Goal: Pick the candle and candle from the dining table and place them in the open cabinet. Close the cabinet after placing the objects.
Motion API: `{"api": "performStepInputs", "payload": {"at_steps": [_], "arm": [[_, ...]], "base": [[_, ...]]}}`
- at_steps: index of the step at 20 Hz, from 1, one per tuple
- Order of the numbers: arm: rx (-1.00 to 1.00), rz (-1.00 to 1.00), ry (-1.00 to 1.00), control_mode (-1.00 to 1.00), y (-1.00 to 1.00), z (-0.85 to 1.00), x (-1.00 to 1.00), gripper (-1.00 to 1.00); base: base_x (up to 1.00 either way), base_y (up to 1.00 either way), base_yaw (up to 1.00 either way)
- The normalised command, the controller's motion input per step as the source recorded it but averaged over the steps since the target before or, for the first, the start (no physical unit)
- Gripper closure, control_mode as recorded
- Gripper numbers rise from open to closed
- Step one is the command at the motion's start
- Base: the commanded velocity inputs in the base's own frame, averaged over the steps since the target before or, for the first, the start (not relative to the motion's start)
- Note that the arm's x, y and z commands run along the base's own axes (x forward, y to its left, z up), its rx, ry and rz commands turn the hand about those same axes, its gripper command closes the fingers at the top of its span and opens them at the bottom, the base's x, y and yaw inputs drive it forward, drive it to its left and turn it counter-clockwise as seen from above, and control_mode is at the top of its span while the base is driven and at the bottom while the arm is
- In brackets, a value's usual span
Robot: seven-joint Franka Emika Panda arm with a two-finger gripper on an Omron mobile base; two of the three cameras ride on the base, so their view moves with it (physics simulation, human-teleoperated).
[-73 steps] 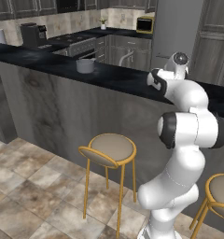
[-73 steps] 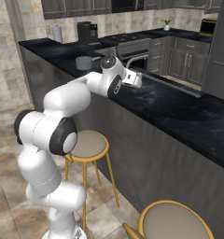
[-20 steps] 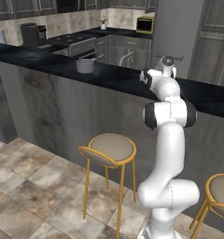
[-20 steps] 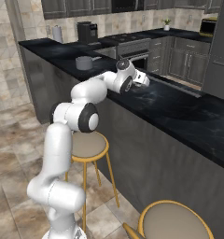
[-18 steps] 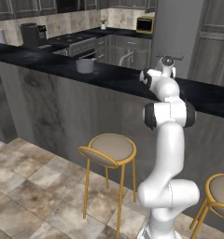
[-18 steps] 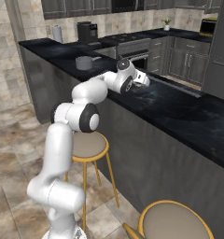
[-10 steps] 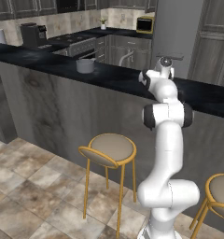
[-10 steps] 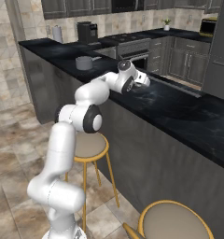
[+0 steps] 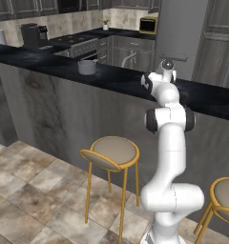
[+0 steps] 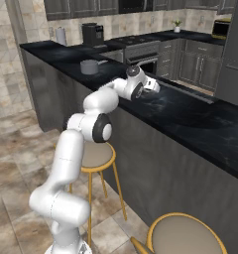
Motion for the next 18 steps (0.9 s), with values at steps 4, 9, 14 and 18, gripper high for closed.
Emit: {"api": "performStepInputs", "payload": {"at_steps": [4, 9, 14, 18], "arm": [[0.0, 0.0, 0.0, -1.0, -0.02, -0.1, 0.21, -1.0], [0.0, 0.0, 0.0, -1.0, -0.02, -0.07, 0.19, -1.0], [0.0, 0.0, 0.0, -1.0, -0.04, -0.05, 0.15, -1.0], [0.0, 0.0, 0.0, -1.0, -0.01, -0.07, 0.18, 1.0]], "base": [[0.0, 0.0, 0.0], [0.0, 0.0, 0.0], [0.0, 0.0, 0.0], [0.0, 0.0, 0.0]]}}
